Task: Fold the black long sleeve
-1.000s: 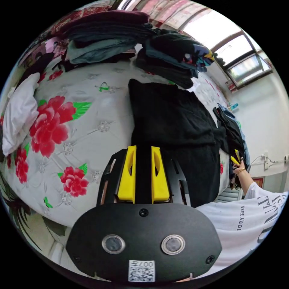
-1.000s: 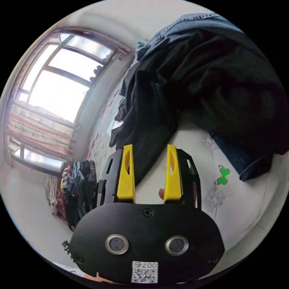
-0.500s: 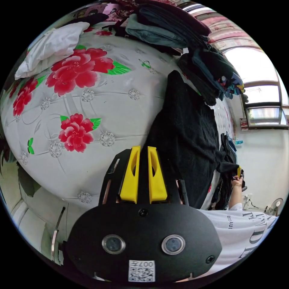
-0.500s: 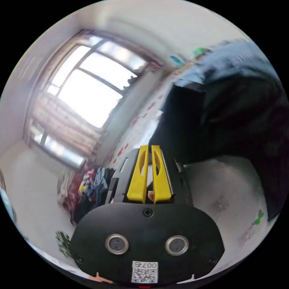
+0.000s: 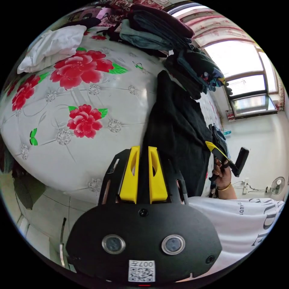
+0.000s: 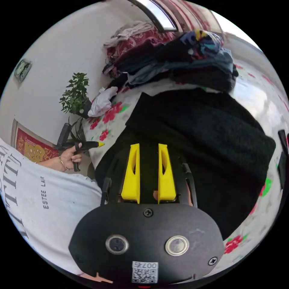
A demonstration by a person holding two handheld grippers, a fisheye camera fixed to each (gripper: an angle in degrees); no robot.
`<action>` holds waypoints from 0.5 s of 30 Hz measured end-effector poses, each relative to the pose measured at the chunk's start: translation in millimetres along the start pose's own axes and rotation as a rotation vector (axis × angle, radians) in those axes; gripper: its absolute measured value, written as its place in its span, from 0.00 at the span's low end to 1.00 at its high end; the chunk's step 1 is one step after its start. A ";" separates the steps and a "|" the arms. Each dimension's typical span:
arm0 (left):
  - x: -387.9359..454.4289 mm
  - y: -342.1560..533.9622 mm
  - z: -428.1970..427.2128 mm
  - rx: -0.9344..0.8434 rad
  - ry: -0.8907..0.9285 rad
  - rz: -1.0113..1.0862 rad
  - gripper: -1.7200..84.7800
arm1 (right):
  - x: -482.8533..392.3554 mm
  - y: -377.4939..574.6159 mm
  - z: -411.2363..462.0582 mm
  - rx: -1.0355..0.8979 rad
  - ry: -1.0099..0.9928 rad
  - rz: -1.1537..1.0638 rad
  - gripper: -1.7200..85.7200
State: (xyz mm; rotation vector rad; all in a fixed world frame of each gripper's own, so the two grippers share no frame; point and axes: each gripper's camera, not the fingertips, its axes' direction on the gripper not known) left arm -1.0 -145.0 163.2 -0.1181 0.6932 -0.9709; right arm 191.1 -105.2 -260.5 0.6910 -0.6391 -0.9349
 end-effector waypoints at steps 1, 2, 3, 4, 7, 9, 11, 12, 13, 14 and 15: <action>-5.0 8.7 -1.8 -0.013 -0.011 0.016 0.08 | 1.1 18.4 -1.0 0.010 0.018 0.038 0.09; -9.5 17.3 -3.2 -0.029 -0.020 0.038 0.09 | 5.8 37.4 -6.7 0.014 0.067 0.088 0.10; -11.4 21.5 -3.6 -0.040 -0.025 0.049 0.09 | 9.4 47.1 -10.7 0.013 0.089 0.115 0.10; -14.8 29.6 -4.5 -0.060 -0.037 0.072 0.09 | 18.9 67.5 -21.1 0.012 0.126 0.177 0.10; -20.6 50.4 -6.9 -0.121 -0.065 0.146 0.10 | 48.3 127.8 -52.5 0.015 0.185 0.380 0.11; -26.2 63.8 -6.4 -0.171 -0.078 0.188 0.11 | 62.4 169.5 -68.1 0.012 0.212 0.497 0.12; -37.7 81.5 -2.1 -0.257 -0.087 0.216 0.13 | 70.5 222.0 -79.5 -0.021 0.227 0.609 0.12; -40.5 85.6 -0.3 -0.278 -0.091 0.223 0.14 | 70.9 233.1 -80.0 -0.033 0.222 0.623 0.13; -45.0 92.7 4.7 -0.318 -0.099 0.240 0.15 | 71.6 252.2 -77.6 -0.066 0.194 0.644 0.13; -47.4 97.5 11.7 -0.360 -0.107 0.256 0.16 | 72.6 266.6 -70.1 -0.113 0.143 0.652 0.13; -47.5 98.9 15.4 -0.377 -0.106 0.265 0.16 | 73.2 271.6 -64.9 -0.136 0.119 0.653 0.13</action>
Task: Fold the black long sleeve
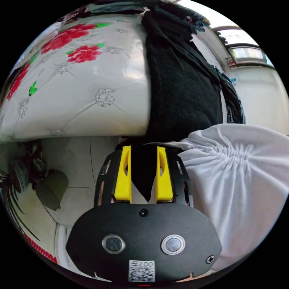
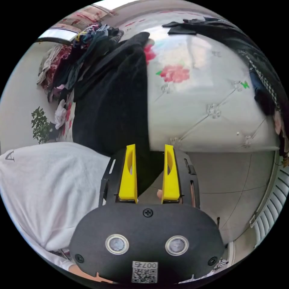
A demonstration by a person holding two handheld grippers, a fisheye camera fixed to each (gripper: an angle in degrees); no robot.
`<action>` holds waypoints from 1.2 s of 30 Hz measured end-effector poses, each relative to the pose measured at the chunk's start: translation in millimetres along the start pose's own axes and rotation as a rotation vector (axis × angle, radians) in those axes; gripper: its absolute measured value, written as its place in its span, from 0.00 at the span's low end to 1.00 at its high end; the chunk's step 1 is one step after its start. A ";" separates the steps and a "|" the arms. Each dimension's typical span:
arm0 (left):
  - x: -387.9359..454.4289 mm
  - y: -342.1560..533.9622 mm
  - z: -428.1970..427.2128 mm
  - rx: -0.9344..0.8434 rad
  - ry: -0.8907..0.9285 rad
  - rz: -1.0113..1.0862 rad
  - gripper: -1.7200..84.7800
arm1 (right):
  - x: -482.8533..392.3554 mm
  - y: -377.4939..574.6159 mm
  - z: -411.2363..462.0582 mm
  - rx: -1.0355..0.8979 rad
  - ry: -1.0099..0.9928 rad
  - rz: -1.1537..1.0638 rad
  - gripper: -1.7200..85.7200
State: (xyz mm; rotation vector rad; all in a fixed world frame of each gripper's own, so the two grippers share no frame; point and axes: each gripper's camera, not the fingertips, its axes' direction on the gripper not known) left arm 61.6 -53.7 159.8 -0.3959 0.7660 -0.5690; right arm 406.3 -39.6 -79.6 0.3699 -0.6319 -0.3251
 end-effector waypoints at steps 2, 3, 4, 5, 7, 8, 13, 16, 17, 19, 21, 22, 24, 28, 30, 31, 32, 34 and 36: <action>7.3 -8.6 15.7 -0.049 0.020 0.058 0.17 | 1.3 1.1 28.8 -0.102 -0.037 -0.037 0.13; 9.9 -12.5 19.8 -0.061 0.015 0.071 0.17 | -0.3 -1.5 36.3 -0.127 -0.054 -0.052 0.13; 15.7 -21.5 27.3 -0.081 0.001 0.103 0.17 | -4.8 -9.1 50.1 -0.171 -0.084 -0.080 0.12; 20.9 -31.3 33.2 -0.095 -0.018 0.128 0.16 | -10.5 -18.5 61.4 -0.209 -0.110 -0.111 0.12; 23.6 -45.6 41.7 -0.174 -0.093 0.115 0.12 | -18.8 -32.3 71.4 -0.246 -0.120 -0.154 0.10; 23.5 -50.6 42.4 -0.213 -0.151 0.114 0.09 | -22.3 -39.4 75.6 -0.294 -0.097 -0.178 0.08; 26.7 -57.4 -8.0 -0.213 0.066 0.293 0.05 | -29.0 -52.6 26.3 -0.235 -0.210 -0.302 0.03; 16.3 -77.1 -65.1 -0.083 0.288 0.329 0.05 | -29.1 -71.2 -35.7 -0.046 -0.305 -0.346 0.02; 12.7 -90.0 -85.0 -0.030 0.360 0.349 0.05 | -29.9 -83.4 -57.3 0.026 -0.356 -0.360 0.02; 2.9 -114.8 -109.2 0.071 0.421 0.325 0.06 | -31.8 -105.5 -82.3 0.132 -0.401 -0.356 0.03; -14.3 -141.5 -122.1 0.180 0.469 0.219 0.07 | -32.5 -129.3 -96.3 0.224 -0.427 -0.325 0.03; -25.6 -156.0 -125.3 0.240 0.468 0.123 0.08 | -31.8 -143.9 -100.5 0.287 -0.415 -0.280 0.04; -36.8 -165.4 -129.3 0.341 0.428 0.012 0.10 | -29.3 -158.4 -102.3 0.360 -0.394 -0.208 0.06; -38.4 -156.1 -129.0 0.395 0.239 -0.046 0.13 | -31.5 -162.1 -90.5 0.354 -0.245 -0.182 0.09; -33.3 -149.3 -120.9 0.368 0.145 -0.015 0.13 | -30.5 -157.2 -79.3 0.323 -0.152 -0.174 0.10; -30.6 -147.6 -112.0 0.329 0.113 0.000 0.13 | -28.4 -155.3 -71.1 0.296 -0.105 -0.161 0.11; -28.2 -147.9 -102.5 0.293 0.102 0.010 0.13 | -26.8 -154.5 -63.6 0.269 -0.076 -0.155 0.11; -23.2 -151.3 -89.4 0.253 0.086 0.015 0.12 | -27.6 -155.9 -51.8 0.222 -0.063 -0.162 0.11; -15.9 -156.9 -79.3 0.229 0.049 0.031 0.10 | -33.6 -159.4 -37.7 0.157 -0.080 -0.187 0.10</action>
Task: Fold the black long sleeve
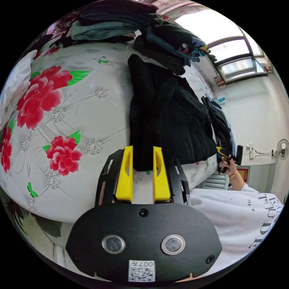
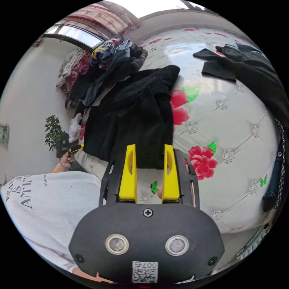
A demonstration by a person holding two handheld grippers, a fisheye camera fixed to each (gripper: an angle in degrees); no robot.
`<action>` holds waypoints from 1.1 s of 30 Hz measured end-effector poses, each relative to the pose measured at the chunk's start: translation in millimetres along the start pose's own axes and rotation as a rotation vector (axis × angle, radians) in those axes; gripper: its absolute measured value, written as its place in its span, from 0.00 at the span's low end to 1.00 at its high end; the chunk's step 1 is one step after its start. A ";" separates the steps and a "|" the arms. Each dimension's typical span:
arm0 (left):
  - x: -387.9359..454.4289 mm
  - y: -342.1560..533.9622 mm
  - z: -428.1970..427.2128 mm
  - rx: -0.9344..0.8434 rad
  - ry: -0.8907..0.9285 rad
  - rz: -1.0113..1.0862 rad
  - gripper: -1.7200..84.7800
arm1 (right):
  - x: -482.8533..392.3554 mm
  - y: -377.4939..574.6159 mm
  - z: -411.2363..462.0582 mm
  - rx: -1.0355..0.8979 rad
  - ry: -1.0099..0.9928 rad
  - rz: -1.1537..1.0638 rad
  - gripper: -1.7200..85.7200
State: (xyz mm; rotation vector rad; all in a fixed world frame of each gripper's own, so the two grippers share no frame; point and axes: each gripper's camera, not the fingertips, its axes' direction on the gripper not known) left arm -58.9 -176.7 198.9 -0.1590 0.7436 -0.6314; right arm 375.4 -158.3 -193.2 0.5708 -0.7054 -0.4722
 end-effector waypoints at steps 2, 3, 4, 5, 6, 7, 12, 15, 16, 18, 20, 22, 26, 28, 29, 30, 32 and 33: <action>10.2 -5.5 5.9 -0.048 -0.052 0.032 0.03 | -12.7 -3.8 10.6 -0.084 0.059 -0.023 0.07; 12.2 -5.6 1.3 -0.039 -0.049 0.042 0.03 | -16.0 -4.1 5.9 -0.084 0.064 -0.032 0.06; 14.2 -2.7 -16.0 0.009 -0.019 0.072 0.02 | -22.4 -1.8 -15.6 -0.036 0.028 -0.071 0.05; 12.0 5.3 -36.7 0.069 0.010 0.087 0.01 | -27.4 6.0 -44.2 0.044 0.003 -0.107 0.05; 9.2 10.3 -44.7 0.084 0.022 0.084 0.01 | -28.9 10.8 -56.1 0.068 0.010 -0.116 0.04; 2.6 21.8 -54.0 0.088 0.034 0.081 0.01 | -30.9 21.3 -71.8 0.082 0.041 -0.129 0.04; -20.4 64.6 -29.0 0.003 0.070 -0.054 0.03 | -18.9 54.0 -49.3 0.000 0.014 0.012 0.06; -13.0 73.4 -25.4 -0.012 -0.001 -0.092 0.09 | -39.2 62.9 -42.3 0.023 0.168 -0.009 0.08; -2.1 71.3 -30.5 0.007 -0.031 -0.066 0.11 | -56.7 64.2 -46.4 0.074 0.239 -0.061 0.09; 22.9 62.7 -37.4 0.043 -0.113 0.025 0.12 | -84.9 62.2 -47.0 0.123 0.335 -0.165 0.10; 64.2 44.6 -34.9 0.077 -0.220 0.185 0.13 | -117.0 53.5 -33.4 0.133 0.406 -0.307 0.10; 93.9 29.9 -22.2 0.087 -0.249 0.292 0.14 | -134.8 43.3 -13.1 0.094 0.415 -0.392 0.11; 129.1 -5.0 32.1 0.001 -0.357 0.371 0.15 | -143.3 17.2 47.2 -0.082 0.489 -0.434 0.09; 126.1 -16.4 54.9 -0.086 -0.396 0.334 0.13 | -135.4 10.3 57.6 -0.125 0.552 -0.390 0.06; 126.4 -18.7 49.9 -0.063 -0.367 0.328 0.10 | -131.6 8.3 49.7 -0.108 0.576 -0.355 0.05; 126.3 -19.6 45.4 -0.058 -0.357 0.316 0.08 | -131.3 7.9 41.3 -0.097 0.554 -0.348 0.04; 125.9 -8.9 9.4 0.010 -0.280 0.309 0.04 | -129.9 18.3 -23.8 0.047 0.399 -0.330 0.03; 124.9 -2.0 -4.8 0.049 -0.240 0.316 0.03 | -127.1 24.0 -45.5 0.101 0.364 -0.309 0.03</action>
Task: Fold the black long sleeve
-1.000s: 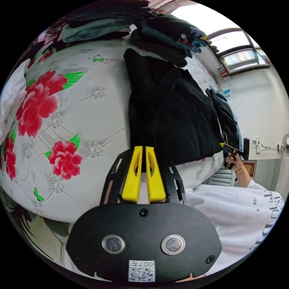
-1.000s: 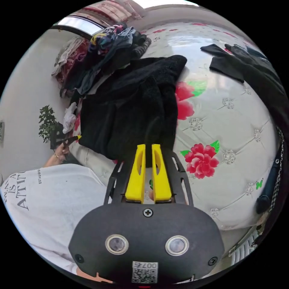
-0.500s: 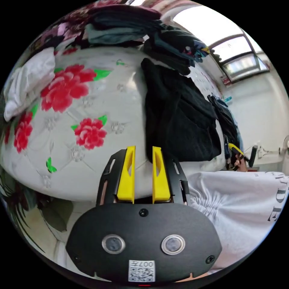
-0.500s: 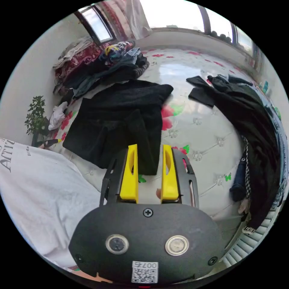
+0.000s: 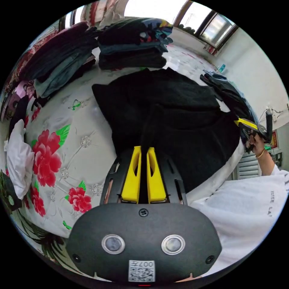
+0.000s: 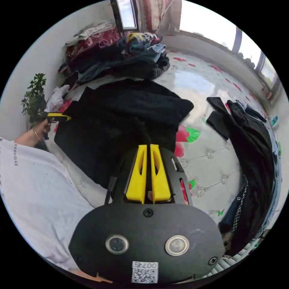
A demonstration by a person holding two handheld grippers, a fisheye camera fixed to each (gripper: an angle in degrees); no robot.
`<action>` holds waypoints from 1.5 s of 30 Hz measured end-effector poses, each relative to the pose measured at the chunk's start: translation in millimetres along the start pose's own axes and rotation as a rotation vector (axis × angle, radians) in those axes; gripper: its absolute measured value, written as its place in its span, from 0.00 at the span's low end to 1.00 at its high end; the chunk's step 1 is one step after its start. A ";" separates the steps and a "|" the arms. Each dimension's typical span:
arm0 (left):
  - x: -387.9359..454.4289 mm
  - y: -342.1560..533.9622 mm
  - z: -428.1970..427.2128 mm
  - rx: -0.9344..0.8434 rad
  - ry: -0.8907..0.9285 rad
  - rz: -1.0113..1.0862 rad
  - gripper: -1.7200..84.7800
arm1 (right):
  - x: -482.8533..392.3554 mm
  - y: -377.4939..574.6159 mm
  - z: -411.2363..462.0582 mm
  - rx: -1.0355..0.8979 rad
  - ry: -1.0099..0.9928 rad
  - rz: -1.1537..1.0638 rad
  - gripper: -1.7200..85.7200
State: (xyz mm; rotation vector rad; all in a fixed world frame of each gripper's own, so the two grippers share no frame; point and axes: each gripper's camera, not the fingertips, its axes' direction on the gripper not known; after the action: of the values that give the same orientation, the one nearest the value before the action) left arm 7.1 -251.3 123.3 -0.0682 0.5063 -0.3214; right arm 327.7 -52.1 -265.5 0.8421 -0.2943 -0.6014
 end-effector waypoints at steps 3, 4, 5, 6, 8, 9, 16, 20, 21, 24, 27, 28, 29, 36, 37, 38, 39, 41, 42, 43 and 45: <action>-23.0 49.8 -75.1 0.231 0.241 -0.040 0.02 | 55.7 46.6 -98.9 0.255 -0.347 0.124 0.02; -35.3 74.7 -104.6 0.345 0.319 -0.071 0.02 | 73.0 70.8 -130.5 0.351 -0.462 0.150 0.02; -47.9 97.4 -129.9 0.459 0.474 -0.068 0.02 | 83.8 93.2 -155.7 0.439 -0.568 0.148 0.02; -52.6 106.6 -140.5 0.501 0.551 -0.055 0.02 | 86.7 103.0 -166.4 0.472 -0.605 0.141 0.02; -44.7 126.7 -169.7 0.507 0.574 0.057 0.01 | 82.8 126.4 -189.3 0.485 -0.679 0.072 0.02; -40.5 129.2 -173.3 0.481 0.546 0.083 0.01 | 80.9 130.0 -190.6 0.460 -0.676 0.067 0.02; -26.8 145.6 -139.9 0.129 0.597 0.183 0.02 | 76.7 161.3 -159.6 0.099 -0.625 0.086 0.02; -67.2 114.5 -102.2 0.161 0.606 0.011 0.03 | 104.2 129.5 -124.1 0.091 -0.659 0.129 0.02; -75.6 105.7 -95.1 0.165 0.596 -0.042 0.03 | 109.0 120.5 -118.7 0.108 -0.650 0.135 0.02; -113.5 64.4 -54.6 0.203 0.579 -0.309 0.07 | 126.7 72.2 -85.8 0.178 -0.555 0.211 0.03; -139.9 44.7 -28.0 0.159 0.508 -0.529 0.11 | 134.5 39.9 -44.6 0.088 -0.403 0.304 0.04; -144.3 44.3 -26.0 0.146 0.485 -0.573 0.11 | 133.6 35.9 -32.7 0.047 -0.366 0.304 0.05; -144.3 46.6 -27.8 0.152 0.462 -0.572 0.12 | 130.2 36.6 -23.7 0.006 -0.332 0.289 0.06; -106.7 71.9 -8.4 -0.042 0.311 -0.399 0.14 | 121.8 79.3 12.3 -0.134 -0.243 0.259 0.09; -97.7 70.9 1.7 -0.091 0.273 -0.358 0.14 | 123.9 83.3 22.4 -0.164 -0.264 0.268 0.09; -90.9 67.4 10.8 -0.128 0.226 -0.323 0.13 | 126.2 84.1 32.7 -0.187 -0.277 0.276 0.09; -88.4 65.0 11.1 -0.124 0.182 -0.310 0.13 | 127.4 83.2 37.6 -0.197 -0.279 0.277 0.09; -81.1 48.8 17.1 -0.160 0.138 -0.180 0.10 | 134.4 74.2 51.6 -0.242 -0.296 0.273 0.07; -81.3 45.1 17.2 -0.172 0.149 -0.152 0.09 | 137.8 71.7 53.2 -0.260 -0.297 0.281 0.06; -86.8 38.6 16.0 -0.204 0.190 -0.138 0.07 | 145.4 67.3 53.8 -0.296 -0.336 0.280 0.05; -100.6 34.5 5.8 -0.215 0.300 -0.154 0.06 | 159.0 65.6 41.9 -0.289 -0.409 0.266 0.04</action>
State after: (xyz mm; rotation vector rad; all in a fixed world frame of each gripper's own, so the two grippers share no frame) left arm -63.3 -186.6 170.3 -0.2711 0.8349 -0.4301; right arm 459.6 -140.0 -186.5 0.3872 -0.6638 -0.5469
